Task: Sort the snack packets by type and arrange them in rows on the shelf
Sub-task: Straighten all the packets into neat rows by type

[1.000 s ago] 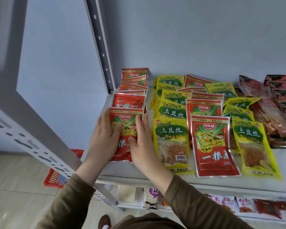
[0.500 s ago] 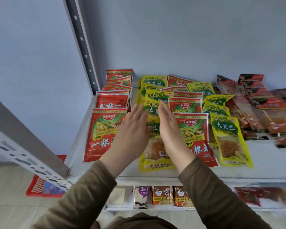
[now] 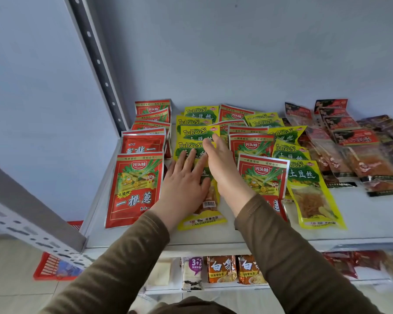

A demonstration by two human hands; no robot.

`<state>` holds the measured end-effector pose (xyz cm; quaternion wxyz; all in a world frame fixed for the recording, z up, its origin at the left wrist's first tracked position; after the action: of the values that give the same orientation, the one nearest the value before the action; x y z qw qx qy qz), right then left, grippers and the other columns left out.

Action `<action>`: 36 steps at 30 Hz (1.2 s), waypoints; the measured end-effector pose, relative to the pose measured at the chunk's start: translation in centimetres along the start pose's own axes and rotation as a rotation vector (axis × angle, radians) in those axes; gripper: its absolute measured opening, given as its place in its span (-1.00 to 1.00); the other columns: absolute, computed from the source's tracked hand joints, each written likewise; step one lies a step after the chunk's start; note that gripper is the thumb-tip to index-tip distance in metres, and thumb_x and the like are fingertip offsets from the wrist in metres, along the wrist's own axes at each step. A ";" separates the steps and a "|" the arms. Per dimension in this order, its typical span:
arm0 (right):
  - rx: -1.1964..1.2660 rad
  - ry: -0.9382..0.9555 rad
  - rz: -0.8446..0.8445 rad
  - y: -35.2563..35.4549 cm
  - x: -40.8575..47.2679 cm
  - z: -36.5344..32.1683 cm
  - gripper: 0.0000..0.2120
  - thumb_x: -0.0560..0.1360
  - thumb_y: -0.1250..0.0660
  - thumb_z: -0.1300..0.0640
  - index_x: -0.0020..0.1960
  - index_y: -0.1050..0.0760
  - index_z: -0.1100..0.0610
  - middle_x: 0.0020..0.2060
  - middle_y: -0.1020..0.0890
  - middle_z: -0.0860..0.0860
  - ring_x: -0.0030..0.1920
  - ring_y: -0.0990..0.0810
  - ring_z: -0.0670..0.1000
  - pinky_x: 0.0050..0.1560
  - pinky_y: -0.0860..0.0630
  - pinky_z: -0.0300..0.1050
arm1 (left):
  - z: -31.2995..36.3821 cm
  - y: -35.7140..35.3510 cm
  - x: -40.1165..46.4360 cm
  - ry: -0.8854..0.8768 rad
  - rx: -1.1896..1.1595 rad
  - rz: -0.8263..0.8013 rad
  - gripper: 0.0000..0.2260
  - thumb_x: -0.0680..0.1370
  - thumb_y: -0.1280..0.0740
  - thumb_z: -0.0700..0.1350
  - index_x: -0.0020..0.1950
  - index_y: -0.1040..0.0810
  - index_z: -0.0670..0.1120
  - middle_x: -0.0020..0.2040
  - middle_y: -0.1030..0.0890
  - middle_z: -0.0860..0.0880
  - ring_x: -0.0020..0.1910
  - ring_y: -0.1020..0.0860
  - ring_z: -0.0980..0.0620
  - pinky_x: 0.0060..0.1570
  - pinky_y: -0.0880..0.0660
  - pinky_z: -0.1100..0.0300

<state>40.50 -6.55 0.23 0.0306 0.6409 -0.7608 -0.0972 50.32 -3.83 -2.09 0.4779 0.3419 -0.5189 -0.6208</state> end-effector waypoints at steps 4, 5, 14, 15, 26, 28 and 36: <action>-0.096 -0.019 -0.008 -0.4 1.3 0.8 -0.42 0.67 -0.15 -0.13 0.63 -0.11 -0.01 0.63 -0.12 -0.01 0.62 -0.05 0.07 0.56 -0.13 0.23 | -0.6 -0.1 -0.2 0.026 0.021 -0.008 -0.41 0.68 -0.05 0.07 0.69 0.08 0.06 0.69 0.07 -0.10 0.66 0.16 -0.15 0.61 0.12 -0.18; -0.116 0.003 0.010 -0.3 1.7 0.4 -0.43 0.68 -0.15 -0.11 0.63 -0.11 0.00 0.63 -0.13 0.00 0.62 -0.06 0.07 0.56 -0.13 0.22 | -0.4 0.1 -0.1 0.025 0.023 -0.002 -0.40 0.68 -0.05 0.06 0.69 0.08 0.05 0.69 0.09 -0.12 0.66 0.18 -0.17 0.61 0.15 -0.20; -0.082 0.018 0.033 -1.3 3.9 0.1 -0.44 0.69 -0.13 0.00 0.63 -0.10 0.10 0.60 -0.22 0.04 0.59 -0.18 0.08 0.55 -0.20 0.10 | 0.2 -1.2 0.5 0.063 0.002 -0.012 -0.39 0.67 0.08 0.29 0.67 0.16 0.12 0.69 0.17 -0.08 0.65 0.25 -0.13 0.56 0.24 -0.19; -0.083 0.025 0.053 -0.9 4.1 0.2 -0.45 0.69 -0.13 0.01 0.62 -0.11 0.11 0.59 -0.24 0.05 0.58 -0.21 0.08 0.53 -0.22 0.07 | 0.3 -1.2 0.7 0.058 0.004 -0.012 -0.39 0.67 0.08 0.29 0.67 0.16 0.12 0.69 0.16 -0.08 0.65 0.25 -0.13 0.56 0.24 -0.19; -0.006 -0.021 0.121 0.6 6.9 0.2 -0.48 0.69 -0.14 0.04 0.60 -0.13 0.17 0.54 -0.29 0.12 0.49 -0.32 0.13 0.42 -0.28 0.00 | -2.5 2.5 3.6 0.213 -0.346 0.097 -0.32 0.64 -0.22 0.04 0.67 0.03 -0.01 0.69 0.02 -0.14 0.66 0.10 -0.16 0.58 0.10 -0.14; 0.027 -0.047 0.104 0.5 7.3 0.4 -0.45 0.69 -0.14 0.03 0.62 -0.09 0.15 0.54 -0.28 0.11 0.41 -0.38 0.09 0.42 -0.35 0.04 | -4.4 3.0 5.1 0.343 -0.475 0.058 -0.30 0.62 -0.25 -0.04 0.67 0.03 -0.09 0.68 -0.02 -0.16 0.65 0.04 -0.19 0.58 0.04 -0.11; 0.074 -0.080 0.065 -1.1 7.8 0.3 -0.53 0.69 -0.13 0.10 0.57 -0.20 0.17 0.46 -0.39 0.14 0.35 -0.43 0.10 0.39 -0.40 0.12 | -5.6 2.2 7.7 0.474 -0.706 0.027 -0.21 0.60 -0.28 -0.16 0.67 0.17 -0.08 0.66 -0.09 -0.18 0.61 -0.12 -0.24 0.56 -0.15 -0.16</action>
<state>40.14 -14.36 -0.85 -0.0205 0.6121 -0.7850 -0.0934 53.59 -12.89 -0.66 0.6797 0.2838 -0.1548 -0.6584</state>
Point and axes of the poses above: each hand's wrist, its own x-axis towards the middle knuckle, its own y-axis out of the back of the hand, z = x × y, the point moved 10 cm from there along x, towards the middle knuckle
